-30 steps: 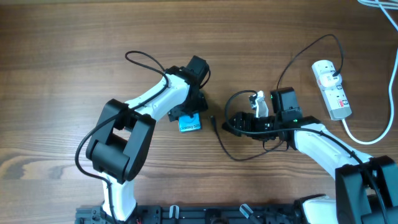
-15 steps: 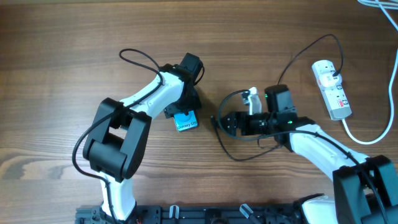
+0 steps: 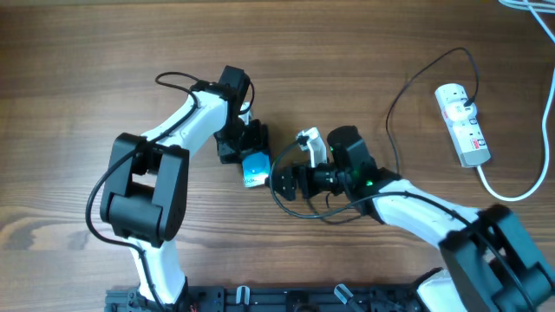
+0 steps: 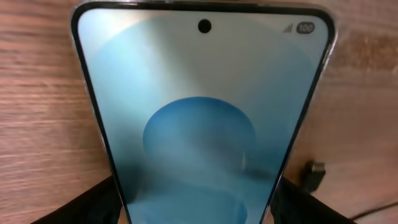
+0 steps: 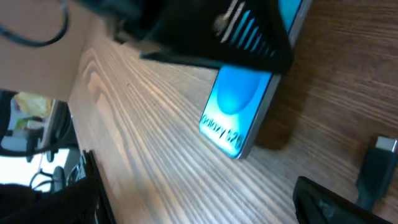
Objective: Plug charger to phone and switch on socket
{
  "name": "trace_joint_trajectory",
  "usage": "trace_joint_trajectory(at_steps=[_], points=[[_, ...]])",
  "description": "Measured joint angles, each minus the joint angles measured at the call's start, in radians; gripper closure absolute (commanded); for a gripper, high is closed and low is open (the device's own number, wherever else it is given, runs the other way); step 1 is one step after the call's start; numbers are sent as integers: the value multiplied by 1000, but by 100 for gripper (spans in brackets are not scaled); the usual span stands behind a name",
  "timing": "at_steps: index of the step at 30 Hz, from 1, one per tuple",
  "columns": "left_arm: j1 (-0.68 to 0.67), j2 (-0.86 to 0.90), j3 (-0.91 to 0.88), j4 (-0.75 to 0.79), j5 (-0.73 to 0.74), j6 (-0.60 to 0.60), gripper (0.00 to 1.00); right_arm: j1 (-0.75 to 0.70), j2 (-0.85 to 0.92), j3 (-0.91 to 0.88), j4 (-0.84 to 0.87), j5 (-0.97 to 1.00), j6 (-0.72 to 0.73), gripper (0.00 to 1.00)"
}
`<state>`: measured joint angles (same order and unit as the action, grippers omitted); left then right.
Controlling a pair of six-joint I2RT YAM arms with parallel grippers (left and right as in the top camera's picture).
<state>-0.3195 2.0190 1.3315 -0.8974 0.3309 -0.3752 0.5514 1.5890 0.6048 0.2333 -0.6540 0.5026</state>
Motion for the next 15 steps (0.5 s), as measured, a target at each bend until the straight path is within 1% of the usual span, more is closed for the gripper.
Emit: trace_joint_trajectory(at_steps=[3,5,9,13,15], points=[[0,2,-1,-14,25,36,26,0,58,0,64,0,36,0],[0,3,-2,-19,38,46,27,0,98,0,110,-9,63,2],[-1,6,-4,-31,74,57,27,0,166,6,131,-29,115,14],[-1,9,-5,-35,94,60,27,5,244,83,134,-37,164,25],[-4,10,-5,-39,100,60,27,17,276,113,138,-39,182,36]])
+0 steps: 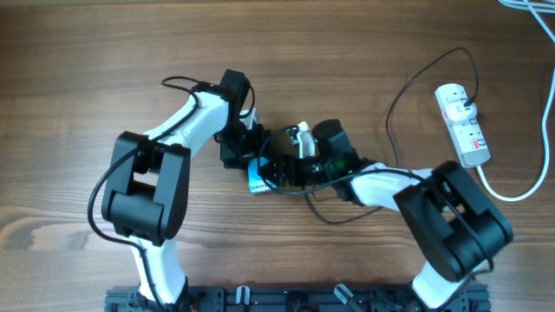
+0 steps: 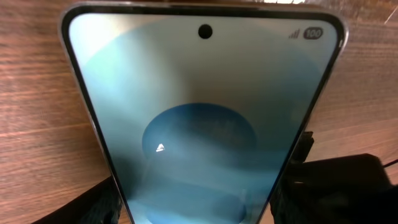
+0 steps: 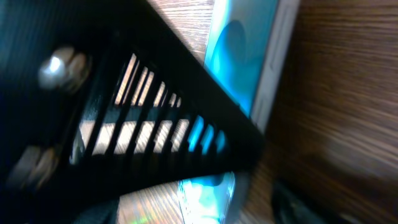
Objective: Plug charger to phone and switch on socket
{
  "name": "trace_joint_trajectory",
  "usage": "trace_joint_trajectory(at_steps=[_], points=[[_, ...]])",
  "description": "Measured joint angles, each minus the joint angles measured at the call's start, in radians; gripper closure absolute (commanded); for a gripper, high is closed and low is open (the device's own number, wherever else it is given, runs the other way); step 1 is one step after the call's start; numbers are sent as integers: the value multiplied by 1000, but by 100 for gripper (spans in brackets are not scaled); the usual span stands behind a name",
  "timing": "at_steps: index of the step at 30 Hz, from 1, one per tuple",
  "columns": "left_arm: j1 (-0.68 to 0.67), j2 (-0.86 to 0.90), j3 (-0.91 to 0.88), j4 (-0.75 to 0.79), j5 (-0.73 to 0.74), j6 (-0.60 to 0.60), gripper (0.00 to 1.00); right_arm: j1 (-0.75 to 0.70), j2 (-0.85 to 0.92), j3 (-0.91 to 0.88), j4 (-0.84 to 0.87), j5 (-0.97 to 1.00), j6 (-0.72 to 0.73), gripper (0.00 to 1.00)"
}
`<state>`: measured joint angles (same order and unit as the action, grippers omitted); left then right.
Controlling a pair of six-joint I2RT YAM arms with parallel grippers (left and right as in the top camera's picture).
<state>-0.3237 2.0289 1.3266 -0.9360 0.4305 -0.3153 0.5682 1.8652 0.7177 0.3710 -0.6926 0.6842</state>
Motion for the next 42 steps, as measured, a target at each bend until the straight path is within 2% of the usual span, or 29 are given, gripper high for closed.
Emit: trace_joint_trajectory(at_steps=[5,12,14,16,17,22,26,33,35,40,42], points=[[-29,0,0,2,5,-4,25,31,43,20,4,-23,13,55],[-38,0,0,19,6,-20,20,30,49,19,0,-20,24,57],[-38,0,0,20,10,-27,15,29,49,19,0,-19,32,59],[-38,0,0,23,16,-38,6,26,49,19,0,-14,38,63],[-38,0,1,25,21,-43,0,24,49,18,1,-11,40,67],[-36,-4,5,30,32,-60,0,13,49,16,0,-5,54,78],[-36,-4,5,31,32,-61,0,13,49,16,1,-2,59,96],[-35,-6,4,38,31,-60,0,10,48,16,7,-21,76,95],[-39,-11,1,43,31,-52,0,9,18,19,-69,-6,60,95],[-50,-35,-14,79,0,-59,0,14,-174,64,-450,163,-22,96],[-37,-59,-14,91,-7,-74,0,19,-222,101,-546,205,-43,96]])
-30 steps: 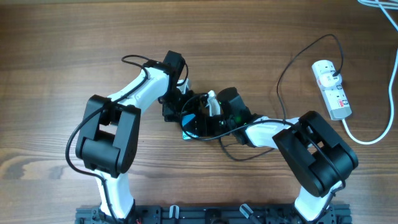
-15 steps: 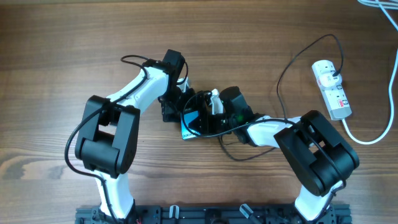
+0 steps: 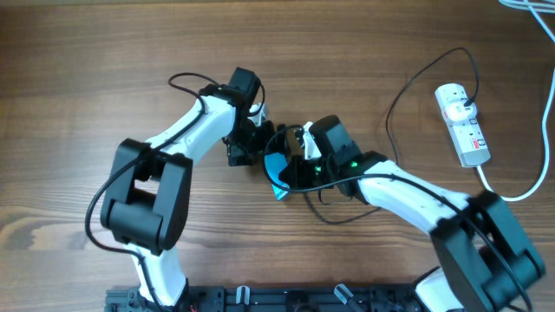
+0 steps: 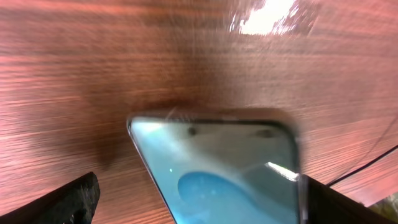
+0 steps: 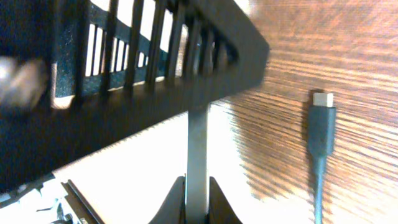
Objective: Plug charger to phone and switch on socket
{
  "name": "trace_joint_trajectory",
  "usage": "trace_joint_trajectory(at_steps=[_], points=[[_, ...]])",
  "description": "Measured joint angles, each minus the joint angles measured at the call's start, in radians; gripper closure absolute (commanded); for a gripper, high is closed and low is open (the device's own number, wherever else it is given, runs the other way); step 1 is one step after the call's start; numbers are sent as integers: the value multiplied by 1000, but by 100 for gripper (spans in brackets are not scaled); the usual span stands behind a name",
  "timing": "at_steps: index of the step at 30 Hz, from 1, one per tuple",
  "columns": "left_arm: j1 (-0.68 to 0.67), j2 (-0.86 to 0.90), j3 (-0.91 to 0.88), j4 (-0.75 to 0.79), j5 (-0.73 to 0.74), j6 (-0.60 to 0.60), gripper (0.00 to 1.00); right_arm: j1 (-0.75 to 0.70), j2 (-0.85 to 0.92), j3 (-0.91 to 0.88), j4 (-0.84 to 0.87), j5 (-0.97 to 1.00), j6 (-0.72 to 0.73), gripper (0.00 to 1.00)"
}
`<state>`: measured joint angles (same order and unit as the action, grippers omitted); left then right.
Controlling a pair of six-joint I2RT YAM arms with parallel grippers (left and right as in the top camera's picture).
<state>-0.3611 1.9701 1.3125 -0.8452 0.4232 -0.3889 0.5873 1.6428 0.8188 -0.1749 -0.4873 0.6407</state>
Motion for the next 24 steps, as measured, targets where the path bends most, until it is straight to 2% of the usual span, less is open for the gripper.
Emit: trace_joint_trajectory(at_steps=[6,9,16,24], points=[[117,-26,-2,25,-38,-66,0,53,-44,29,-109,94,-26,96],[171,-26,-5,27,-60,-81,0,104,-47,30,-111,174,-37,96],[179,-26,-6,27,-63,-88,0,216,-50,31,-113,377,-60,96],[179,-26,-6,27,-63,-88,0,222,-50,31,-101,458,-67,96]])
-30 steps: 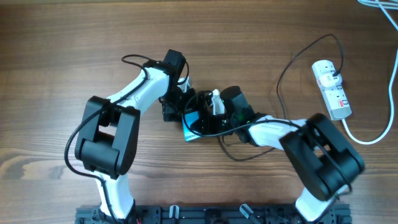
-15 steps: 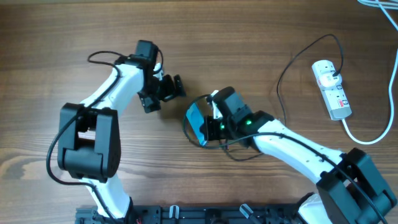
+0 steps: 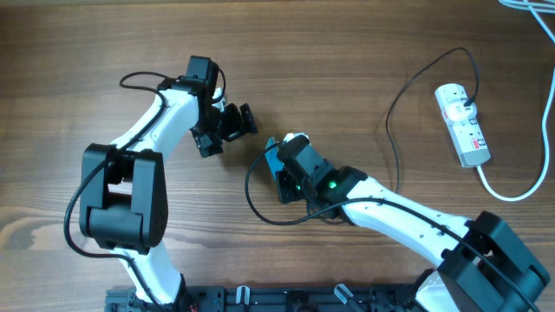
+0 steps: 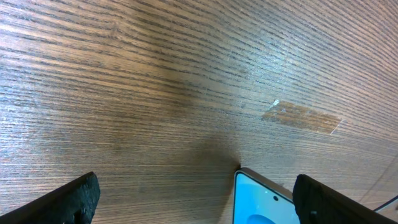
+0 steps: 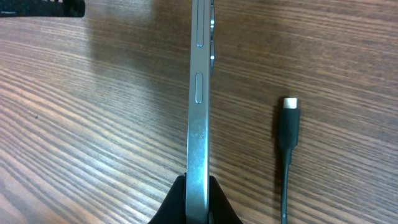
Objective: Plug charger to phone and switch on socket
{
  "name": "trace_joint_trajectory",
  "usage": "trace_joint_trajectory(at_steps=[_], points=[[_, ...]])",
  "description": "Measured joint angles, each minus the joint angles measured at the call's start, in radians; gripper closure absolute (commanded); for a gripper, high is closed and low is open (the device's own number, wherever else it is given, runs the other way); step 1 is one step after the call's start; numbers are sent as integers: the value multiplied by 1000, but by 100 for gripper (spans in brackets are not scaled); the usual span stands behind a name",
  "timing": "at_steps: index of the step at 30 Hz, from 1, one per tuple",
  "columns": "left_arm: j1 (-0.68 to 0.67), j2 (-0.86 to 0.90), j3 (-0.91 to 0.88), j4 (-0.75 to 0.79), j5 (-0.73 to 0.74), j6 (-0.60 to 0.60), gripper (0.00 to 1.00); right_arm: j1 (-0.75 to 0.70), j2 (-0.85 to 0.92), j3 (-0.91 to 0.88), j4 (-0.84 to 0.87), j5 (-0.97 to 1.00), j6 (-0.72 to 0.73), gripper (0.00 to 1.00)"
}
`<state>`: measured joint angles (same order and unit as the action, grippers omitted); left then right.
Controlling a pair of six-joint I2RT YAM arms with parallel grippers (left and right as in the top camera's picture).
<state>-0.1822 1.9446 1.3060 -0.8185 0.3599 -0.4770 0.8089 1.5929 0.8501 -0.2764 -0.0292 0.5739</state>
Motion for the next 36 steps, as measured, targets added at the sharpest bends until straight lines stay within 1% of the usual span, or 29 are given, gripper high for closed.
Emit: trace_joint_trajectory(at_steps=[29,33,36], points=[[0,0,0,1,0,0,0,0,0,0,37,12,-31,96],[0,0,-2,66,2,0,0,0,0,0,74,13,-31,96],[0,0,-2,57,37,21,0,0,0,0,80,39,-31,96]])
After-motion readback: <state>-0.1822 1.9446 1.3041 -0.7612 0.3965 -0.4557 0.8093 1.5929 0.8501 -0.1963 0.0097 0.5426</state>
